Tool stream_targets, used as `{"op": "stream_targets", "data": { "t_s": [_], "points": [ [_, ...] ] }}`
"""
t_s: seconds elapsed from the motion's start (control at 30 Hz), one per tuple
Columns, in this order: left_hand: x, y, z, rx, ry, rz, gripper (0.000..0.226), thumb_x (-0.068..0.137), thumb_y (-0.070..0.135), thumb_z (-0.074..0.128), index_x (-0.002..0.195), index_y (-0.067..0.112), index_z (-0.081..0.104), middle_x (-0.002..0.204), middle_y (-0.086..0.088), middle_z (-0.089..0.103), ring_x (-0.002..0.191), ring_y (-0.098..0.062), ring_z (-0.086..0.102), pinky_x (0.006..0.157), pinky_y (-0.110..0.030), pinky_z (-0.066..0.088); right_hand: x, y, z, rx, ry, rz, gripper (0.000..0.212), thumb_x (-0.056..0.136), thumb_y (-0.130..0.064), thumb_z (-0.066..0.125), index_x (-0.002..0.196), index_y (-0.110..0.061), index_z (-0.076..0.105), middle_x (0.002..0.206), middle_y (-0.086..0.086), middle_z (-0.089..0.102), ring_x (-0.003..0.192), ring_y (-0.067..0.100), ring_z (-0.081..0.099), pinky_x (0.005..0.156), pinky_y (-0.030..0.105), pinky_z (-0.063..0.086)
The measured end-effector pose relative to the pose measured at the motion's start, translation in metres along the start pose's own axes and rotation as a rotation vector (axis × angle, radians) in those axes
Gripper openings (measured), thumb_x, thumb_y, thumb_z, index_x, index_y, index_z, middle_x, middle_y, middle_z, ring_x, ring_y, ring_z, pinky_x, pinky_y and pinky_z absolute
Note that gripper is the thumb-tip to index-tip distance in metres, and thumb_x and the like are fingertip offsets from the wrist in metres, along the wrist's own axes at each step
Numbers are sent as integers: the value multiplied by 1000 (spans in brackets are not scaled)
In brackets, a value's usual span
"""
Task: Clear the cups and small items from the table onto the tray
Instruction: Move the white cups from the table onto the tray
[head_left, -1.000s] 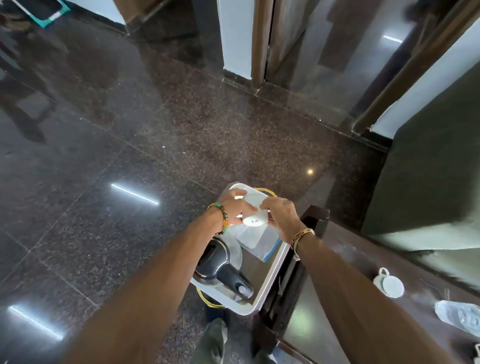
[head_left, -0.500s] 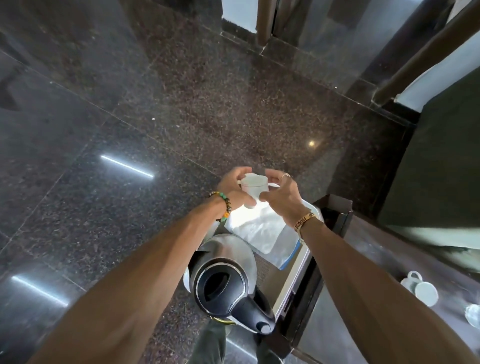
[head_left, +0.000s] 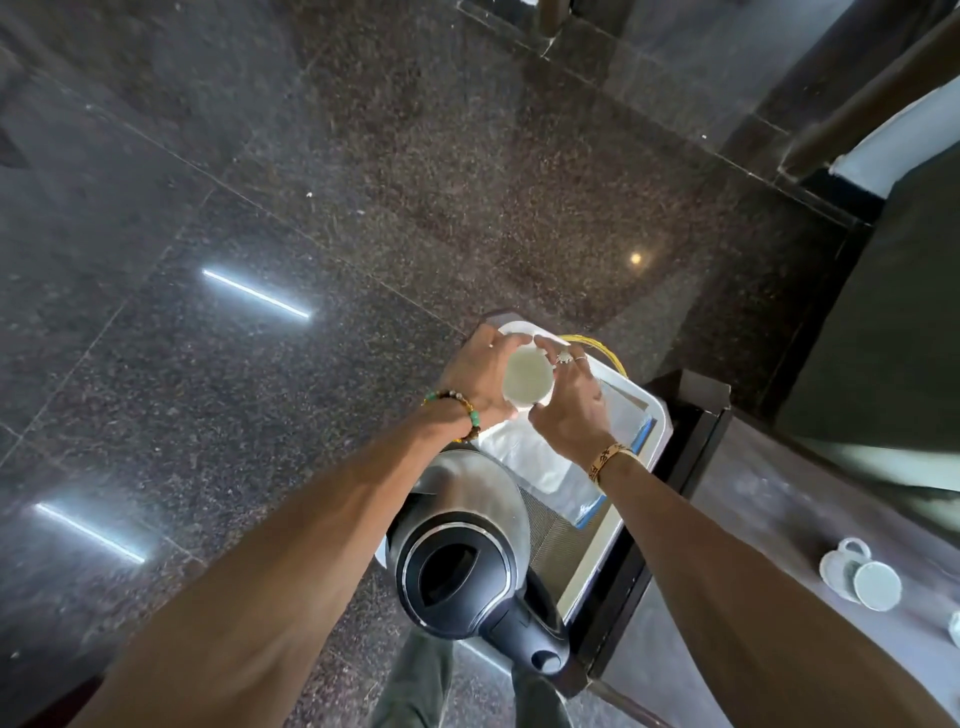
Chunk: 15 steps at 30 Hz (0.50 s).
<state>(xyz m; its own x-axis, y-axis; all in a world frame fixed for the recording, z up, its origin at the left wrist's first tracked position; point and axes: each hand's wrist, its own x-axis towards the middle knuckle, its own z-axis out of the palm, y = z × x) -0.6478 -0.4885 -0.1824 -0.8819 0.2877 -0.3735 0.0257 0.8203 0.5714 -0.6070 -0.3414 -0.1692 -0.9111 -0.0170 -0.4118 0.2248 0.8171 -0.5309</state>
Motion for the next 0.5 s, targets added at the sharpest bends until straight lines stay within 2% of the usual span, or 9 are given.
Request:
{"op": "stream_targets", "data": {
  "t_s": [0.07, 0.2, 0.27, 0.4, 0.43, 0.5],
  "points": [
    [-1, -5, 4, 39, -18, 13, 88, 54, 21, 86, 132, 33, 47, 125, -2, 41, 114, -23, 53, 96, -27, 48, -2, 0, 2, -19, 0, -18, 79, 81, -3, 65, 153, -20, 36, 155, 1, 40, 143, 23, 36, 107, 32, 39],
    [-1, -5, 8, 75, -28, 10, 89, 54, 16, 86, 133, 30, 45, 123, -4, 42, 109, -23, 55, 88, -21, 45, -7, -1, 6, -49, 20, -3, 82, 83, -1, 63, 156, -24, 33, 152, 4, 36, 132, 27, 50, 97, 37, 47],
    [-3, -3, 9, 96, -29, 0, 91, 54, 14, 87, 134, 26, 44, 125, -6, 43, 106, -24, 57, 88, -25, 50, -9, -1, 7, -79, 7, -22, 83, 85, 0, 62, 158, -22, 29, 153, 6, 34, 132, 28, 49, 98, 38, 47],
    [-12, -2, 5, 125, 0, 13, 91, 59, 2, 82, 137, 23, 41, 135, -3, 38, 106, -20, 58, 83, -13, 41, -15, -3, 0, -149, -27, -74, 86, 87, 2, 58, 161, -18, 18, 151, 9, 35, 132, 30, 47, 100, 40, 47],
    [-15, -1, 1, 135, -5, 4, 91, 60, -1, 80, 138, 23, 41, 136, -4, 38, 107, -21, 58, 87, -14, 42, -17, -3, -4, -160, -28, -77, 88, 86, 2, 59, 161, -17, 17, 150, 9, 35, 132, 29, 47, 100, 40, 48],
    [-24, 4, -15, 173, -59, -39, 90, 63, -3, 77, 140, 24, 39, 131, -10, 42, 107, -26, 58, 94, -25, 49, -27, -7, -17, -154, -21, -67, 93, 82, 0, 64, 160, -17, 17, 149, 8, 36, 133, 29, 46, 100, 38, 47]
  ]
}}
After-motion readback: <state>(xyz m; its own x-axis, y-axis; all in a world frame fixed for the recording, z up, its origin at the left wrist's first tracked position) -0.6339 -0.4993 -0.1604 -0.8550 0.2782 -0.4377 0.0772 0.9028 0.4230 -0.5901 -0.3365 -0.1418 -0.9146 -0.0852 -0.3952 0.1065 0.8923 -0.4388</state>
